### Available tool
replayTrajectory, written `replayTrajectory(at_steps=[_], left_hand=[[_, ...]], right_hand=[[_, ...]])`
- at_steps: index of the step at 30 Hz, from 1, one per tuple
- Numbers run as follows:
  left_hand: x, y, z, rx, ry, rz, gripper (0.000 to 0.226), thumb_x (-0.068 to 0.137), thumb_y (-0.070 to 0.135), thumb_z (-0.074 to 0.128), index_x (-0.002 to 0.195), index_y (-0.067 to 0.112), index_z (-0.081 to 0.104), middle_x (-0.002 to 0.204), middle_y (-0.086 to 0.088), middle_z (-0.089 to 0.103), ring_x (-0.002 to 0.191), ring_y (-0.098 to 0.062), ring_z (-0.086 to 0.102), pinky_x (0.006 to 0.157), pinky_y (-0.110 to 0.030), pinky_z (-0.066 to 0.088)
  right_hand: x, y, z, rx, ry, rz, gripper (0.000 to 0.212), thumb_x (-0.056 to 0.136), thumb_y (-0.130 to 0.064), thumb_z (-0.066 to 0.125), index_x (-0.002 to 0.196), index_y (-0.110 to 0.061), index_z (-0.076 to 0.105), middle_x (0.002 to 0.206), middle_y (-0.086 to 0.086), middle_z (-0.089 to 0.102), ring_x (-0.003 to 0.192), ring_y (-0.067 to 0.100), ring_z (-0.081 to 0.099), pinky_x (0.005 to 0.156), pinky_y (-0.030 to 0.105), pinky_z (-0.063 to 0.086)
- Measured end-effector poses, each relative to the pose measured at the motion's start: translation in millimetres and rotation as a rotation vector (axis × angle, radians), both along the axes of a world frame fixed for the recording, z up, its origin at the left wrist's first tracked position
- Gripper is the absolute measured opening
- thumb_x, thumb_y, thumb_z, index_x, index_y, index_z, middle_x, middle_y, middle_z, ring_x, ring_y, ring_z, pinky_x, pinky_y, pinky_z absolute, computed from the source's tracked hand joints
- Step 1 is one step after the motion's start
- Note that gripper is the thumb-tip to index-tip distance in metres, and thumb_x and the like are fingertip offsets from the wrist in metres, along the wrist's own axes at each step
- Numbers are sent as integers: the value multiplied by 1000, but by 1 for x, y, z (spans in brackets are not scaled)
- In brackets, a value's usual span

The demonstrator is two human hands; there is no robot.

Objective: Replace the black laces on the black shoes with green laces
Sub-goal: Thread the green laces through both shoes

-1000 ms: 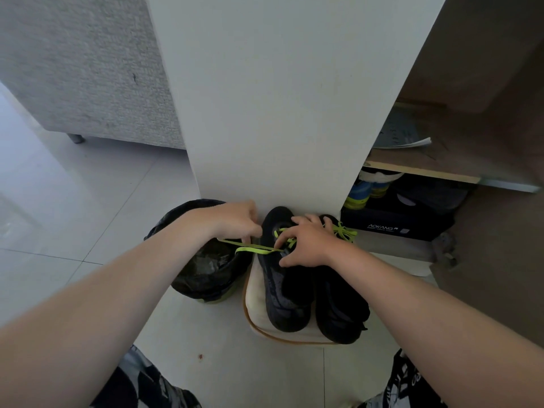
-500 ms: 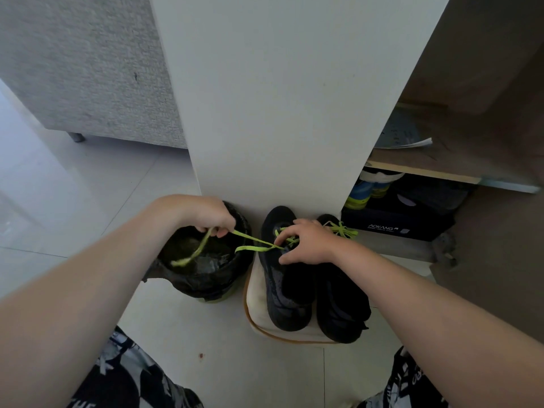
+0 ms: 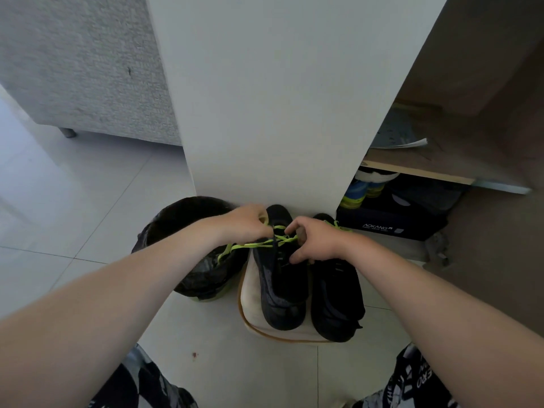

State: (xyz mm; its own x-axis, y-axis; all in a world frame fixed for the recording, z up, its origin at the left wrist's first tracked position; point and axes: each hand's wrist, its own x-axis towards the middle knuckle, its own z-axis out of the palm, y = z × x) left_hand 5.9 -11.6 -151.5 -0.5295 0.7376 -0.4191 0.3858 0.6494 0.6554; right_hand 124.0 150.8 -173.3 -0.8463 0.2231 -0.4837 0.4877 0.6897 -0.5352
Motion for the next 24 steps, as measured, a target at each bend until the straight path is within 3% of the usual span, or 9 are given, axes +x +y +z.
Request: replayTrajectory(at_steps=[2,4,8,11,13,14,17,21,24], left_hand=[[6,2,-6,-105,79,-106,25,85,29,67,102,23,50,91,0,58,74,-12,54,59,-29,43],[10,4,-9,-148,99,-186,23,87,27,64,106,21,53,92,1,58,74,-13,54,60,-29,42],[8,8,-11,-186,182,-286,12,88,28,61,96,19,62,86,2,62,73,-13,55,60,-27,41],[4,10,-14,-188,233,-309,22,91,29,58,72,20,65,68,4,65,65,-10,58,59,-27,40],[2,12,-16,-197,243,-300,31,91,28,57,62,20,61,61,5,63,60,-12,57,58,-27,38],[2,13,-16,-205,245,-296,31,91,28,57,61,19,60,61,4,62,61,-15,57,57,-27,38],[3,13,-16,-244,214,-299,29,90,29,57,71,8,67,75,-10,68,65,-19,55,61,-31,40],[-1,7,-6,-306,181,-381,22,93,32,57,83,17,69,82,0,66,79,-17,58,75,-32,46],[-16,-5,14,-457,187,-468,17,97,31,53,92,22,68,87,4,62,85,-16,56,73,-29,43]], right_hand=[[-2,3,-2,-66,3,-61,38,80,-23,83,109,-18,60,89,16,73,62,23,67,49,31,51],[-3,6,0,-125,25,-140,11,92,-27,71,94,-18,66,86,11,72,60,21,69,46,27,50],[-2,8,-1,-72,53,-110,11,95,-23,67,85,-27,69,81,-3,71,64,14,68,51,25,51],[-7,3,-6,71,222,-161,17,94,-22,65,79,-30,66,82,-9,68,74,14,65,73,30,52],[-9,-4,-6,91,298,-182,6,92,-26,65,91,-31,66,94,-7,66,90,15,62,83,30,49],[-9,-8,-5,64,296,-142,12,88,-29,68,100,-31,68,101,-5,65,95,15,61,86,30,48],[-9,-21,-7,142,212,99,50,72,-46,79,119,-36,67,125,-1,58,119,19,51,101,37,43],[-5,-26,-2,324,174,138,42,70,-57,78,110,-47,67,135,-9,48,131,19,35,105,44,26],[-4,-25,2,409,121,176,41,70,-60,74,109,-51,67,134,-12,47,129,19,35,101,45,22]])
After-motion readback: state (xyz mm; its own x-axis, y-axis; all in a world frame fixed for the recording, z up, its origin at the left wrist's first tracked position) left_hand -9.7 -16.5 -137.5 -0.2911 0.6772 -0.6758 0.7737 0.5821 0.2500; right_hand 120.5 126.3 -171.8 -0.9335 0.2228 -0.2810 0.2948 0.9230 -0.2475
